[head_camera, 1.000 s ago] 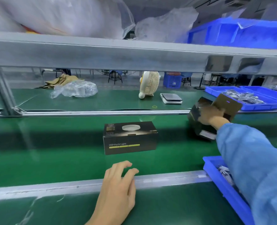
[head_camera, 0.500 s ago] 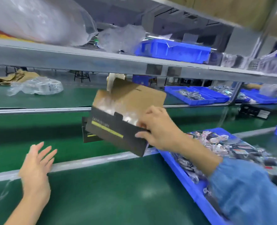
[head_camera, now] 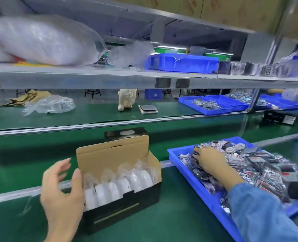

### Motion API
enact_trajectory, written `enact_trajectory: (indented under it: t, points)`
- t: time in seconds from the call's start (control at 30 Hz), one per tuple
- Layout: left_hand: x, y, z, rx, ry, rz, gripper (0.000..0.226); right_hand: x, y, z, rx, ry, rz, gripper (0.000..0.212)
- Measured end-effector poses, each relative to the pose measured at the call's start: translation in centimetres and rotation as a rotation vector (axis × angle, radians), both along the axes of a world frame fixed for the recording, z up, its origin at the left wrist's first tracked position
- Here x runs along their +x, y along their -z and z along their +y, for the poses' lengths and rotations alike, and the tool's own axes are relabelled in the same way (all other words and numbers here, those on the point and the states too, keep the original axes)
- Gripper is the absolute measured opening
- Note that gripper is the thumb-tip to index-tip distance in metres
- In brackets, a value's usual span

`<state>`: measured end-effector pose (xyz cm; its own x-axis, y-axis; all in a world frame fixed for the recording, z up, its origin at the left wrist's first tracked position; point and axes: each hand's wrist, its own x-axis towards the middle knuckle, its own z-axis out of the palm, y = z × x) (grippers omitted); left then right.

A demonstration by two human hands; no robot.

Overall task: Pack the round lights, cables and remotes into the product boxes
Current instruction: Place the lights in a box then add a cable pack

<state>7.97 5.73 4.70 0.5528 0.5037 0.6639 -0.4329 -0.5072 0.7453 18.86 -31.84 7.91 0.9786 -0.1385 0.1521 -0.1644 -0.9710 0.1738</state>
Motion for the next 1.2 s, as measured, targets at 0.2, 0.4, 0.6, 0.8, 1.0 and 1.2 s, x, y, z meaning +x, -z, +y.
enact_trajectory:
  t: [0.2,0.4,0.6,0.8,1.0,1.2]
  points:
    - [-2.2,-1.4,-2.8,1.103,0.127,0.225,0.040,-2.4,-2.4,-0.2,-0.201,0.041,-0.255,0.027]
    - [-1.5,-1.5,-4.3,1.241,0.077,0.813,0.079,-6.1,-7.0,5.5,0.772,-0.589,-0.757,0.040]
    - [-1.5,0.4,-3.8,1.258,0.077,0.646,0.084,-5.5,-0.9,19.0,0.512,-0.994,-0.115,0.022]
    - [-2.0,-0.3,-3.4,1.057,0.045,0.429,0.057,-4.8,0.3,19.2,-0.028,-1.114,-0.257,0.014]
    - [0.5,-2.0,-3.7,1.236,0.283,0.635,0.084,-0.2,-2.8,5.0,0.211,-0.210,-0.221,0.046]
    - [0.9,-0.6,-3.6,1.361,0.206,0.800,0.093,-0.7,1.3,0.6,-0.105,-0.019,-0.139,0.033]
